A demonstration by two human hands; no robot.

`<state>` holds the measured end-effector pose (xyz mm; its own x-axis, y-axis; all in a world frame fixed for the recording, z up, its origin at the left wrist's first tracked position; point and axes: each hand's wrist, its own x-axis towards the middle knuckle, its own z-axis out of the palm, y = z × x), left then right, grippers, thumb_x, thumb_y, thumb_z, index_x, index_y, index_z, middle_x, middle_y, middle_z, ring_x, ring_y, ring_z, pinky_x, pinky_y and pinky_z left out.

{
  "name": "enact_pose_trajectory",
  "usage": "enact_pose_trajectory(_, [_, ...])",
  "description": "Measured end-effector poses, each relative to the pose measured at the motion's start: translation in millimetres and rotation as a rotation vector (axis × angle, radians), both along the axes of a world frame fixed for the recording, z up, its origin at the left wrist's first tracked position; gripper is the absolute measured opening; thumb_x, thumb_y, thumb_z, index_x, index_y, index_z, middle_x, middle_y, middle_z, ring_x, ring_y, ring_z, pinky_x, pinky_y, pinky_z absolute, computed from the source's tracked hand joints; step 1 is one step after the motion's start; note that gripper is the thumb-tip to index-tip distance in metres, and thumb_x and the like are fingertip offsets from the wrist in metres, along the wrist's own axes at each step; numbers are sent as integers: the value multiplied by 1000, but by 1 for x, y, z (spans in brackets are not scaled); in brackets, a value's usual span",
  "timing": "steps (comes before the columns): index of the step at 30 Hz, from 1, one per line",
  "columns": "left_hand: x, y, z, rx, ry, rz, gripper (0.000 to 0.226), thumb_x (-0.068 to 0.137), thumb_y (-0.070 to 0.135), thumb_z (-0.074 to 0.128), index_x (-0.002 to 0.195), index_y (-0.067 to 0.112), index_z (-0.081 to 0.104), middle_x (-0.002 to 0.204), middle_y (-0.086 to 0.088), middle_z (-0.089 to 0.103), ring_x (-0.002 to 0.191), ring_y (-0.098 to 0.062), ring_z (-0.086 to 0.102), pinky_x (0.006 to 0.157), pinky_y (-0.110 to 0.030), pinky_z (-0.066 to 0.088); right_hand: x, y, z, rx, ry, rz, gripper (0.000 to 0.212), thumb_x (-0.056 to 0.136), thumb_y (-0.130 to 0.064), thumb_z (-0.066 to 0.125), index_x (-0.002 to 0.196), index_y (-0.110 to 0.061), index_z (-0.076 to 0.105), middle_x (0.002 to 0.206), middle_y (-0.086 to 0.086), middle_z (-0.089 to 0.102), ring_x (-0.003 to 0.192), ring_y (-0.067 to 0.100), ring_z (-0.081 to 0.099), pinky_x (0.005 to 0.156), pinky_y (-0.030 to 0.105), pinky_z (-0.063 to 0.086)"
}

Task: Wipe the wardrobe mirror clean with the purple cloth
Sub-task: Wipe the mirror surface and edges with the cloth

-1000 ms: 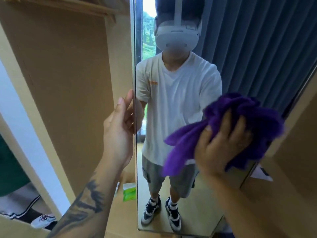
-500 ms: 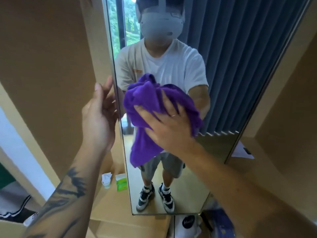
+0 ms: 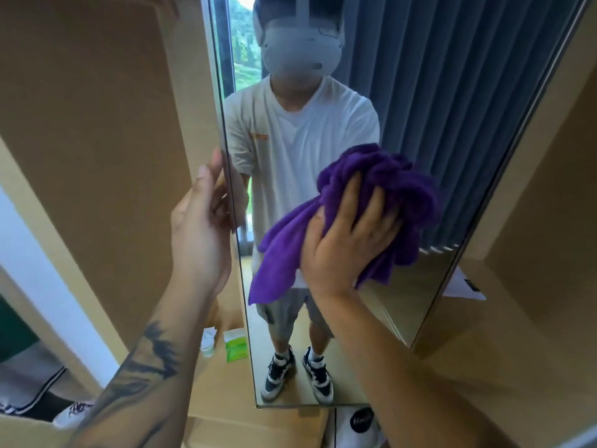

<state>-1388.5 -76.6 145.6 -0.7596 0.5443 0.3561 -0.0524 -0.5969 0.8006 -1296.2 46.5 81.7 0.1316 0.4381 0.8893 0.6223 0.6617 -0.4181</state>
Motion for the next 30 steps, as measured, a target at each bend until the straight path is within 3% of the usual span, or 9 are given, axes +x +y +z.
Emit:
enact_pose_trajectory(3, [-4, -2, -2, 57, -59, -55, 44, 103, 43, 52, 137, 18, 64, 132, -11, 70, 124, -21, 65, 109, -38, 48, -44, -40, -1, 147, -231, 100, 67, 95, -46, 57, 155, -28, 32, 160, 4, 24, 144, 38, 30, 120, 59, 20])
enact_pose_trajectory(7, [-13, -3, -4, 101, -71, -108, 41, 105, 39, 49, 133, 14, 66, 138, -16, 65, 134, -28, 59, 121, -49, 38, -47, -37, -2, 333, -396, 180, 59, 95, -43, 59, 152, -36, 47, 158, -6, 35, 140, 33, 47, 124, 49, 14])
enact_pose_trajectory(9, [-16, -5, -4, 69, -69, -92, 40, 104, 42, 51, 130, 18, 71, 132, -16, 69, 127, -28, 64, 114, -49, 45, -19, -11, -4, 549, -568, 206, 52, 95, -41, 60, 146, -40, 56, 153, -8, 49, 138, 27, 48, 123, 46, 21])
enact_pose_trajectory(12, [-13, -5, -3, 30, -2, -50, 43, 102, 42, 53, 135, 20, 68, 119, -12, 71, 96, -21, 67, 82, -32, 51, 44, 42, -7, 746, -817, 196, 50, 99, -43, 56, 149, -37, 52, 149, 0, 58, 147, 30, 37, 120, 47, 22])
enact_pose_trajectory(17, [-12, 1, -22, 40, 45, 31, 39, 105, 19, 50, 143, 18, 57, 135, -6, 69, 120, -22, 69, 104, -38, 51, 148, 117, 30, 801, -1100, 125, 56, 105, -52, 44, 158, -37, 33, 163, -1, 34, 149, 35, 27, 119, 52, 20])
enact_pose_trajectory(21, [-1, 3, -67, -23, 29, 95, 39, 104, 7, 53, 138, 24, 61, 127, 4, 73, 131, -22, 62, 118, -46, 42, 161, 127, 34, 694, -848, -29, 56, 99, -51, 55, 152, -35, 44, 152, 5, 42, 136, 37, 39, 108, 54, 31])
enact_pose_trajectory(24, [6, 1, -80, -24, 95, 136, 42, 105, 6, 52, 144, 23, 52, 125, 16, 72, 130, -10, 61, 115, -36, 45, 145, 113, -22, 608, -743, -34, 54, 100, -51, 51, 151, -36, 43, 146, 4, 44, 130, 39, 44, 101, 54, 36])
enact_pose_trajectory(26, [5, 2, -79, -46, 94, 142, 43, 106, 4, 50, 144, 23, 52, 119, 23, 73, 123, -4, 64, 107, -29, 50, 150, 110, -59, 658, -936, 49, 49, 101, -48, 51, 148, -35, 45, 146, 5, 44, 131, 38, 44, 99, 55, 37])
enact_pose_trajectory(30, [-4, 2, -80, -100, 16, 120, 45, 100, 3, 58, 131, 34, 66, 130, 11, 71, 126, -16, 64, 114, -43, 48, 171, 125, -67, 829, -1294, 234, 54, 98, -38, 53, 150, -29, 41, 151, 6, 42, 148, 39, 30, 115, 56, 27])
